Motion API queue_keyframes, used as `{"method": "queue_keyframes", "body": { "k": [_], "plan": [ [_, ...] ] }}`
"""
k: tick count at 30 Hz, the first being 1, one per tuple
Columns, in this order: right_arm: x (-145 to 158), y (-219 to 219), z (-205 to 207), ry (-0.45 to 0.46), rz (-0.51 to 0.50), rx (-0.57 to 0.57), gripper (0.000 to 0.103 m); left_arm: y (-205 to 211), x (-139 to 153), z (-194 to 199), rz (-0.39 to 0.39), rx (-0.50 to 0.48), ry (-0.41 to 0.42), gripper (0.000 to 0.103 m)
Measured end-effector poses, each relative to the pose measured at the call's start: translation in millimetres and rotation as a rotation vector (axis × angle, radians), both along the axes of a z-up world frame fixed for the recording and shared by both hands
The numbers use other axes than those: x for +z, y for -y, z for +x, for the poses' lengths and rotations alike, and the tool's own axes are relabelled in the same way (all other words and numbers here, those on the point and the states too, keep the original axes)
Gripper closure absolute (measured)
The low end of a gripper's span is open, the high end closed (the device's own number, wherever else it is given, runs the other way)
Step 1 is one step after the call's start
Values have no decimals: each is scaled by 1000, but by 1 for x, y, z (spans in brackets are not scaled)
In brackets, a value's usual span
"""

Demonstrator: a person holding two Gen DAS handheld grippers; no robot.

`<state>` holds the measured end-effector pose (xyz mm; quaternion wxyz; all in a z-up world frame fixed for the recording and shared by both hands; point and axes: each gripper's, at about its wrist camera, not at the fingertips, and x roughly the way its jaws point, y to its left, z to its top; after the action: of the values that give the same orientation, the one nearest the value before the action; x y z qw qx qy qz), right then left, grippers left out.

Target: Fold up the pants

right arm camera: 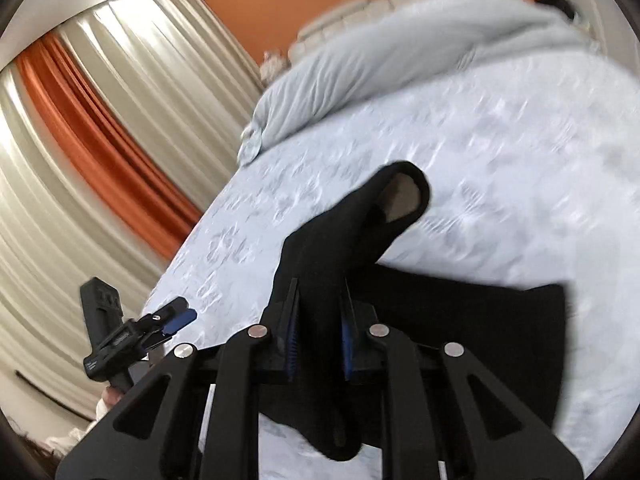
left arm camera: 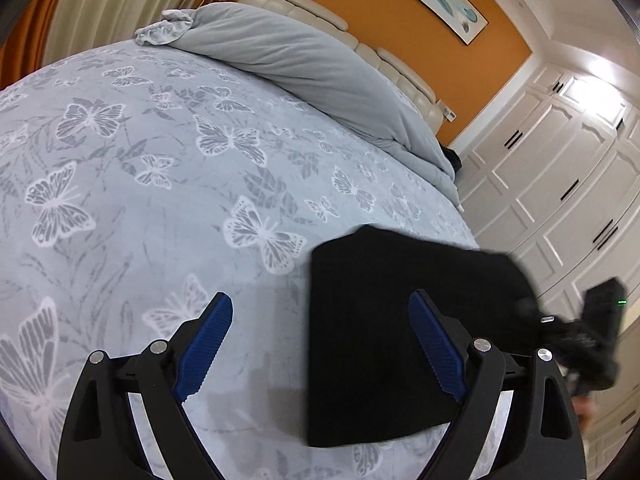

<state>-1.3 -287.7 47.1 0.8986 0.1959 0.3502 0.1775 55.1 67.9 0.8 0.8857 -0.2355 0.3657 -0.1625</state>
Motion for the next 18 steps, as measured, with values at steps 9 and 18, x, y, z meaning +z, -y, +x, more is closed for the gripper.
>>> {"method": "queue_keyframes", "body": {
  "k": [9,18],
  "plan": [
    [-105,47,8,-316,-126,-119,85,50,-33,15,64,-93,-110,16],
    [-119,69,6,-352,-110,-163,78,97,-39,1,294,-148,-32,16]
  ]
}}
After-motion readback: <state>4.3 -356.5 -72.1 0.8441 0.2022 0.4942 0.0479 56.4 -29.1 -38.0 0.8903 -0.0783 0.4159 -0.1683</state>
